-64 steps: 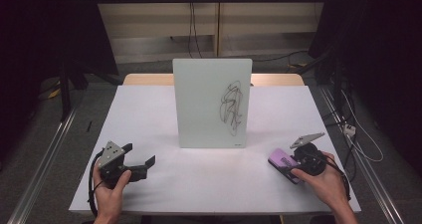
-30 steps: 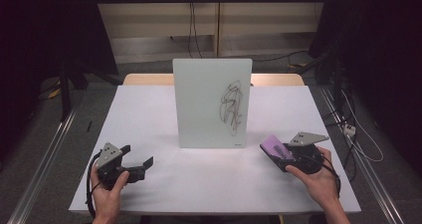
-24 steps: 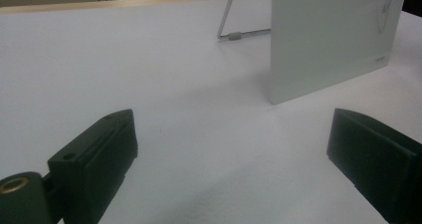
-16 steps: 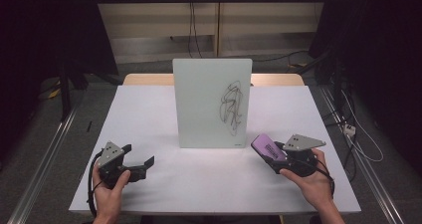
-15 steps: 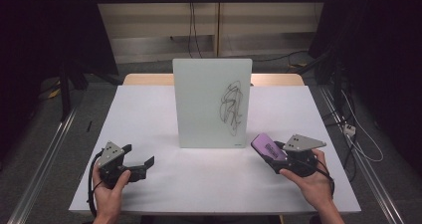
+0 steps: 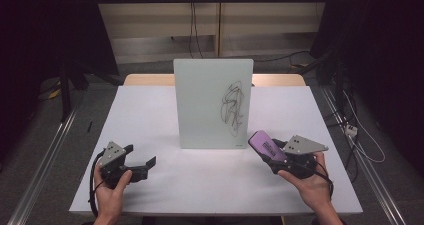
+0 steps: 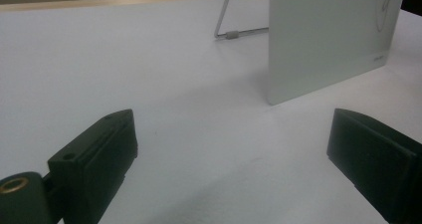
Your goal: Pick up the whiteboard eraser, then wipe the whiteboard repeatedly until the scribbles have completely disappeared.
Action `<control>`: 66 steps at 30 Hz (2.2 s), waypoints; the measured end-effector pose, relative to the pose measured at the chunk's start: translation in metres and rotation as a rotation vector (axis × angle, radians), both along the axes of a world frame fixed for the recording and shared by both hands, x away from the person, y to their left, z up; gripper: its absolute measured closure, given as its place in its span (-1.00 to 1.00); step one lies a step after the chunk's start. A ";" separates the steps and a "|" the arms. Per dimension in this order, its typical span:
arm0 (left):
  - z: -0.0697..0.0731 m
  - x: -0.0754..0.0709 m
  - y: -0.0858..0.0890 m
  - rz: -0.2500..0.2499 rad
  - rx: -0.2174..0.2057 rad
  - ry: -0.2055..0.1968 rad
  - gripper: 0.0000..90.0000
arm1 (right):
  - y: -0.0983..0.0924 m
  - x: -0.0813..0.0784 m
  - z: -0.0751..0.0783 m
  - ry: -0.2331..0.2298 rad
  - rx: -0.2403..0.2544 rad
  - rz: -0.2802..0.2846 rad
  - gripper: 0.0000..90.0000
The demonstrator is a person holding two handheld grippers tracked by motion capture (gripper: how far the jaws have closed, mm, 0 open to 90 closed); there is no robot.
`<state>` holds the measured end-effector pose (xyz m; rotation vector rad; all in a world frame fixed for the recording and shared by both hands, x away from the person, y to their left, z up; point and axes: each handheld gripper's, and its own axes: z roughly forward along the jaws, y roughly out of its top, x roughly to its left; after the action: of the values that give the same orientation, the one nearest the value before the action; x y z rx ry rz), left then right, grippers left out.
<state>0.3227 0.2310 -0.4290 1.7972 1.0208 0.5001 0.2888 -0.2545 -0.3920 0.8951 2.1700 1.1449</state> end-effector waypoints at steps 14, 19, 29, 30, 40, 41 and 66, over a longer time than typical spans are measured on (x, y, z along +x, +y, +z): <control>-0.001 0.002 -0.002 -0.005 -0.002 0.003 -0.88 | 0.019 0.003 0.005 -0.051 -0.040 0.043 -0.07; -0.001 0.002 -0.002 -0.012 -0.007 0.006 -0.88 | 0.027 0.008 0.007 -0.064 -0.035 0.063 -0.07; 0.000 0.000 0.004 -0.001 -0.012 -0.004 -0.88 | 0.051 0.017 0.015 -0.100 -0.010 0.111 -0.07; 0.000 0.000 0.003 -0.002 -0.011 0.001 -0.88 | 0.052 0.018 0.015 -0.100 0.000 0.111 -0.07; 0.001 0.000 0.002 -0.001 -0.003 -0.006 -0.88 | 0.054 0.023 0.015 -0.121 0.016 0.114 -0.07; 0.001 -0.001 0.002 0.000 -0.004 -0.006 -0.88 | 0.054 0.024 0.016 -0.127 0.013 0.113 -0.07; 0.002 0.000 0.002 -0.008 -0.008 -0.008 -0.88 | 0.063 0.054 0.056 -0.280 0.002 0.071 -0.07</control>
<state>0.3223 0.2331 -0.4273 1.7904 1.0077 0.4975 0.3429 -0.1917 -0.3356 0.6204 1.9846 1.2263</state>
